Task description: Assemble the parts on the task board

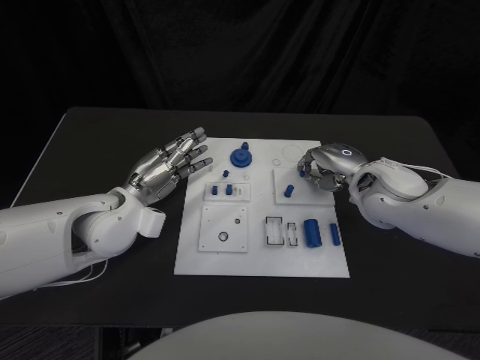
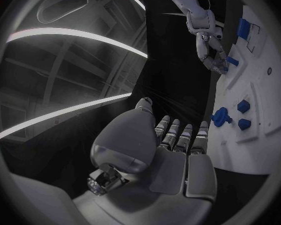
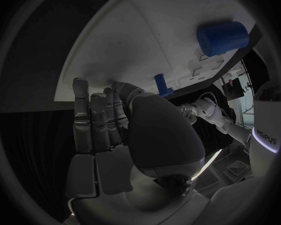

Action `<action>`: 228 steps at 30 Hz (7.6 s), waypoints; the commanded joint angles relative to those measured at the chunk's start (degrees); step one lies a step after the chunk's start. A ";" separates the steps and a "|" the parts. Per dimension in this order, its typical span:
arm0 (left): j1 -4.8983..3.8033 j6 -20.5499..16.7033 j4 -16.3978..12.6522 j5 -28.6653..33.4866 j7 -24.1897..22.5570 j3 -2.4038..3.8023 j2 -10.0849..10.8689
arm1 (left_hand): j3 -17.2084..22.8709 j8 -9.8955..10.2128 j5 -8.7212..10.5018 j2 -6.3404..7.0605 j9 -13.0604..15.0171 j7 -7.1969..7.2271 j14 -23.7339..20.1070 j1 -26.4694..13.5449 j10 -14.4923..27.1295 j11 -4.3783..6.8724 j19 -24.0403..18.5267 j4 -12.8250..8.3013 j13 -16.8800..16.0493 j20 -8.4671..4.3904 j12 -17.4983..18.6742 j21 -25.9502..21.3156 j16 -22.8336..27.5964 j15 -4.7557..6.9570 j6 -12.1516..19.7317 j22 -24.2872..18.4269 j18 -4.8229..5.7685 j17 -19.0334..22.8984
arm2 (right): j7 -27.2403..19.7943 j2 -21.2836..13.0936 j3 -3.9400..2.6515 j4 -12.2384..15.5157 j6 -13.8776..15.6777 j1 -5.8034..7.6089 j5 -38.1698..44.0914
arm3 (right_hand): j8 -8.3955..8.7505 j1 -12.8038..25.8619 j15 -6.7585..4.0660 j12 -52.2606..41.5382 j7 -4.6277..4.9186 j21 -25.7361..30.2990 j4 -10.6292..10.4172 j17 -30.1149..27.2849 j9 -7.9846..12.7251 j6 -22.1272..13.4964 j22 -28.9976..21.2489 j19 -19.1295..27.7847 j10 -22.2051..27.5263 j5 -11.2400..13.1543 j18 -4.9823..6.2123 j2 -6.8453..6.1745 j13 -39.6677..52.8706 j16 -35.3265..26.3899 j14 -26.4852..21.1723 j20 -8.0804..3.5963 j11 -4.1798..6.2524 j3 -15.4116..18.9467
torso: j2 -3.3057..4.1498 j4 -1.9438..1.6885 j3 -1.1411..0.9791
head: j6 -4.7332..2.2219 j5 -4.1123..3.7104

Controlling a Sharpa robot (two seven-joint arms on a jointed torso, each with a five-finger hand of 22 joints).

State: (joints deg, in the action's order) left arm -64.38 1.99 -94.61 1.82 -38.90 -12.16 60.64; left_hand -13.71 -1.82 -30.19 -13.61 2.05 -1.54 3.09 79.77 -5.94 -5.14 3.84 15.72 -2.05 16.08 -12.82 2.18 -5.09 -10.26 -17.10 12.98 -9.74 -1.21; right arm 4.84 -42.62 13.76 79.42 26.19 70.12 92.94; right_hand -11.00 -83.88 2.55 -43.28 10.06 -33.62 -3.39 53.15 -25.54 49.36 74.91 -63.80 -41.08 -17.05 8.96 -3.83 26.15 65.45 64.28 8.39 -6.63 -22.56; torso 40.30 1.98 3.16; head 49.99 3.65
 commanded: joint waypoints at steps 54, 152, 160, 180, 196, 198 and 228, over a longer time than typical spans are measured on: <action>0.42 0.99 0.37 0.18 -4.90 0.05 -0.17 | 1.05 -0.76 -1.21 -0.12 0.37 -3.33 0.07 1.72 0.58 0.68 0.25 -0.83 -0.07 0.60 -0.69 0.39 -0.72 -0.89 -2.33 -0.12 0.13 -0.13 | -0.17 -0.20 -0.96 1.09 8.08 -0.20 0.16 | -2.28 -0.72 -0.77 3.49 -0.78 -1.89 2.02 -0.50 -5.16 2.91 2.49 0.08 -4.87 2.14 0.64 0.99 -2.13 -0.63 0.82 -0.76 0.89 0.07 | -0.23 -0.07 0.06 | 0.01 1.46; 0.93 1.55 1.47 0.85 -3.82 0.04 -1.36 | 1.82 -1.25 -1.24 -1.04 0.55 -4.85 0.19 1.92 0.42 0.18 1.02 -0.66 -0.13 0.70 -1.30 0.78 -1.16 -1.11 -4.31 0.79 0.29 -0.18 | 1.55 7.31 -0.82 12.97 1.31 -6.83 -1.46 | -3.29 -1.48 -1.65 6.04 -1.68 -3.90 2.02 1.71 -8.65 4.39 2.71 -1.81 -8.14 4.25 0.44 -0.07 -3.23 0.78 3.91 -1.54 1.82 0.74 | -0.34 -0.37 0.20 | 0.01 6.80; 1.02 1.63 1.56 0.94 -3.72 0.04 -1.41 | 1.86 -1.26 -1.27 -1.03 0.55 -4.90 0.28 1.96 0.44 0.15 1.05 -0.69 -0.12 0.71 -1.28 0.79 -1.32 -1.17 -4.33 0.81 0.30 -0.22 | 1.64 7.42 -0.82 12.89 0.22 -6.89 -1.46 | -3.19 -1.44 -1.61 6.13 -1.64 -3.83 1.98 1.61 -8.69 4.26 2.70 -1.76 -8.11 4.33 0.43 -0.15 -3.26 0.68 3.81 -1.52 1.77 0.80 | -0.35 -0.40 0.19 | 0.01 6.85; 1.24 1.73 1.65 0.96 -3.60 0.04 -1.49 | 2.03 -1.32 -1.42 -1.02 0.58 -5.07 0.41 2.16 0.47 0.05 1.24 -0.83 -0.13 0.72 -1.34 0.89 -1.55 -1.36 -4.62 1.03 0.39 -0.26 | 0.99 8.03 -0.82 12.64 -3.33 -6.95 -1.46 | 4.77 1.91 1.43 7.53 -0.57 4.21 -1.86 -1.95 -4.17 -5.61 0.69 2.66 2.78 7.97 1.02 -2.45 -2.03 -2.44 -0.97 0.91 -1.60 3.53 | -0.39 -0.35 0.19 | 0.01 6.85; 1.38 1.64 1.73 0.96 -3.58 0.04 -1.37 | 2.13 -1.46 -1.49 -1.02 0.66 -5.19 0.45 2.26 0.50 -0.01 1.32 -0.91 -0.13 0.73 -1.36 0.93 -1.62 -1.43 -5.25 1.08 0.46 -0.27 | 0.21 4.99 -1.21 14.25 0.56 -6.54 -1.46 | 6.55 -0.90 3.33 2.89 -2.05 7.90 -2.70 -5.49 0.59 -8.03 0.74 4.66 18.72 6.97 1.35 -1.30 1.06 -4.14 -8.53 3.11 -3.77 8.82 | -0.38 -0.42 0.22 | 0.01 6.79; 1.39 1.57 1.70 0.96 -3.59 0.04 -1.31 | 2.16 -1.50 -1.53 -1.01 0.68 -5.21 0.46 2.29 0.49 -0.02 1.36 -0.94 -0.14 0.73 -1.41 0.95 -1.64 -1.44 -5.37 1.13 0.47 -0.27 | 0.26 3.62 -1.31 15.17 1.22 -5.70 -1.46 | 6.41 -1.07 3.30 2.44 -2.04 7.90 -2.75 -5.35 0.73 -7.77 0.85 4.54 18.77 6.36 1.37 -1.06 1.10 -3.89 -8.33 3.11 -3.74 8.89 | -0.41 -0.42 0.20 | 0.01 6.86; 1.62 1.79 2.30 1.76 -3.79 0.04 -1.79 | 2.34 -1.63 -1.67 -0.95 0.72 -5.26 0.47 2.51 0.47 -0.07 1.47 -1.14 -0.14 0.72 -1.46 1.00 -1.70 -1.48 -5.73 1.15 0.58 -0.27 | 5.16 -10.32 -0.13 16.19 -1.21 -0.21 -1.46 | 7.46 0.72 2.22 13.64 -2.81 -15.28 -6.52 10.25 12.38 -7.29 5.64 -10.68 8.19 8.71 -1.74 0.10 -13.16 9.61 11.01 2.02 -2.91 12.24 | -0.38 -0.25 0.21 | 0.01 4.81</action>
State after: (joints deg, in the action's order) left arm -62.87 3.03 -92.24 3.17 -38.95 -12.16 58.94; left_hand -11.74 -3.20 -31.67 -14.50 2.69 -6.86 3.50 81.73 -5.55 -4.75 4.87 14.69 -2.15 16.69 -14.15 2.84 -6.64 -11.47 -22.64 14.13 -9.74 -1.45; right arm 8.77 -53.05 13.63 96.05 23.74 70.12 91.29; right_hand -3.82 -82.63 4.76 -29.87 7.16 -48.75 -10.09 63.48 -13.78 42.74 75.05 -74.24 -32.58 -8.10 8.00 -3.70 13.11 74.78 75.09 10.45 -9.40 -10.29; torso 39.89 1.70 3.43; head 49.99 8.54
